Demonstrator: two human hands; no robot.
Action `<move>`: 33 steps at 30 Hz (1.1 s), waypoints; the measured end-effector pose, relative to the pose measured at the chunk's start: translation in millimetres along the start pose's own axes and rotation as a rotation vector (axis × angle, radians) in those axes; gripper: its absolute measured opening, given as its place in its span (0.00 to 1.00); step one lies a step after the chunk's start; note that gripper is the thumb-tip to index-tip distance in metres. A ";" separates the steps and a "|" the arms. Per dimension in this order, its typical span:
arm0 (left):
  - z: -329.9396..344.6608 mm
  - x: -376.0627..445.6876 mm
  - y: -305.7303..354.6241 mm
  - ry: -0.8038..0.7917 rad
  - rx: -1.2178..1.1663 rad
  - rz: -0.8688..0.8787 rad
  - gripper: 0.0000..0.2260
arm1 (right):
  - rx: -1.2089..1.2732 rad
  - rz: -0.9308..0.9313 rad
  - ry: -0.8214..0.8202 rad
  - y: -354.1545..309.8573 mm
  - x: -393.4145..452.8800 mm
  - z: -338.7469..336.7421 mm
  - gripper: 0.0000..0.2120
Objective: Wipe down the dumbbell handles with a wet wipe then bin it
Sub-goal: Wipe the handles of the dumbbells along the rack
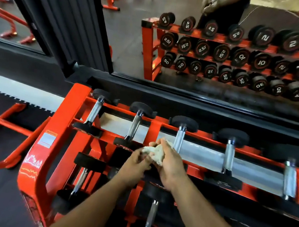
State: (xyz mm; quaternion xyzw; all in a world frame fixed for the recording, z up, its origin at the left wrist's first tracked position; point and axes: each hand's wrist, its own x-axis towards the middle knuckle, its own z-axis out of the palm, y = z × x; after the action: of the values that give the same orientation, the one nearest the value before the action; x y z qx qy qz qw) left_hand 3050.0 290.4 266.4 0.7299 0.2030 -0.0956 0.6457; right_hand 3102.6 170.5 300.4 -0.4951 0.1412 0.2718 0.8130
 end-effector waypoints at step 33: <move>22.5 -232.2 20.1 -0.022 -0.214 0.279 0.05 | -0.860 -0.517 0.105 25.3 -239.9 -51.2 0.05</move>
State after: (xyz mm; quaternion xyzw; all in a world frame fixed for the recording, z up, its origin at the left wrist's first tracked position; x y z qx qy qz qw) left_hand 2852.4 226.5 374.5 0.6771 0.1017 0.0087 0.7288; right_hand 2895.0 61.9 377.5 -0.8171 -0.0703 0.0701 0.5679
